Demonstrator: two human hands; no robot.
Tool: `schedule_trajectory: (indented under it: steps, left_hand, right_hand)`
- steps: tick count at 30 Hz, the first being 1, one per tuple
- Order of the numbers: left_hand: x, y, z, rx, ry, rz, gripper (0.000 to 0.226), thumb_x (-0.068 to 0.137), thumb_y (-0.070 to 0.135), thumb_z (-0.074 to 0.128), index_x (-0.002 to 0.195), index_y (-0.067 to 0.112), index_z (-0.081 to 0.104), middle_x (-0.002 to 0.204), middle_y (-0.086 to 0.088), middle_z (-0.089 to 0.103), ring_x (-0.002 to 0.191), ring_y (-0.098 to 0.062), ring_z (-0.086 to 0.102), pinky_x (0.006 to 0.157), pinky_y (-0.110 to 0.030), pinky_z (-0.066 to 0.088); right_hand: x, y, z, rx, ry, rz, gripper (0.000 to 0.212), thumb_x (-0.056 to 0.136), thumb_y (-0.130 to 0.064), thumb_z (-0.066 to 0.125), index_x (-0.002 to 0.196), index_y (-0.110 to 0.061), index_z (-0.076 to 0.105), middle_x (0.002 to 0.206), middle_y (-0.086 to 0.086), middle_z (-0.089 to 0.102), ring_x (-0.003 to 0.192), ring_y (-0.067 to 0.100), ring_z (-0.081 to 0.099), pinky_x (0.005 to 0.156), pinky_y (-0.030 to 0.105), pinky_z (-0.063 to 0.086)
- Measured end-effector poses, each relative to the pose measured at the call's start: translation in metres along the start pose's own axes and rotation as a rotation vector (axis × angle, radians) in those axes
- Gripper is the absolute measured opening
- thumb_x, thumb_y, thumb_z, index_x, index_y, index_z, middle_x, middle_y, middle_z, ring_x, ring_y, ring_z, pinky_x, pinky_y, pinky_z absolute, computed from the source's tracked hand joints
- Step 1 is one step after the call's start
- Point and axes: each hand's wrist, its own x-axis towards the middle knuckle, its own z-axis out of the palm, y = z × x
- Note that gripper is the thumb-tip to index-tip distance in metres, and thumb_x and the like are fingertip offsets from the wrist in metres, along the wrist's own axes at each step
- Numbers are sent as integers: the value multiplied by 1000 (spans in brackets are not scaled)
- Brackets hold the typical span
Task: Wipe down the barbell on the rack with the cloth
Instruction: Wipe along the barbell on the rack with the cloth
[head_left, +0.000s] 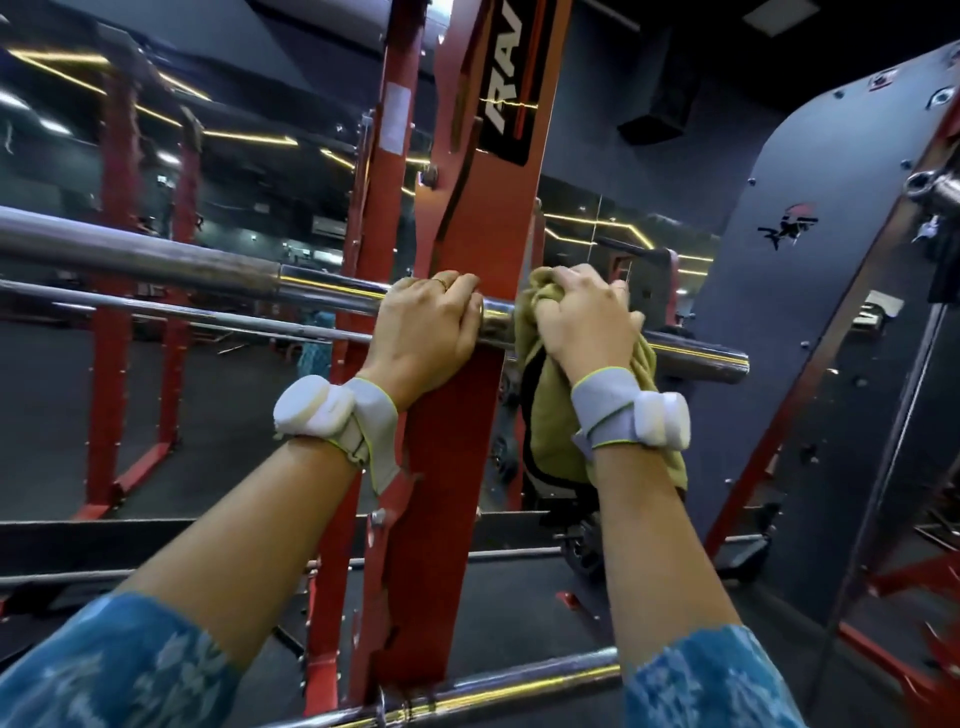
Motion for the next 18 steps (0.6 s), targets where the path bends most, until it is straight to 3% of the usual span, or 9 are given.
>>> schedule_trajectory:
  steps: [3, 6, 11, 14, 18]
  left_hand:
    - [1, 2, 0, -7, 11, -19, 38, 89, 26, 38, 99, 6, 69, 92, -12, 71, 72, -30, 67, 72, -35, 49]
    - [1, 3, 3, 3, 24, -48, 37, 88, 26, 39, 97, 7, 69, 89, -10, 71, 69, -31, 66, 69, -34, 48]
    - [3, 5, 3, -15, 44, -91, 36, 87, 26, 39, 95, 8, 69, 86, -10, 70, 70, -31, 64, 70, -35, 47]
    - [2, 4, 4, -13, 65, -68, 35, 88, 25, 40, 95, 7, 69, 87, -9, 70, 71, -30, 65, 71, -35, 46]
    - [3, 3, 3, -11, 61, -54, 36, 87, 25, 39, 95, 7, 70, 87, -8, 71, 72, -28, 66, 70, -33, 47]
  right_hand:
    - [-10, 5, 4, -5, 41, 48, 38, 88, -22, 43, 125, -25, 54, 129, -2, 49, 122, 35, 36, 97, 47, 30]
    - [-30, -7, 18, -72, 101, -44, 46, 84, -24, 48, 130, -22, 48, 136, 2, 42, 122, 37, 35, 93, 49, 33]
    - [-58, -10, 51, 20, 246, -211, 63, 67, -22, 58, 128, -19, 44, 135, 11, 40, 104, 45, 47, 80, 55, 41]
    - [-58, 8, 60, 59, 263, -166, 69, 67, -21, 64, 128, -24, 31, 137, 4, 24, 105, 42, 45, 82, 54, 41]
    - [-59, 11, 70, 159, 317, 0, 71, 68, -17, 70, 126, -23, 29, 138, 11, 31, 107, 41, 41, 81, 58, 44]
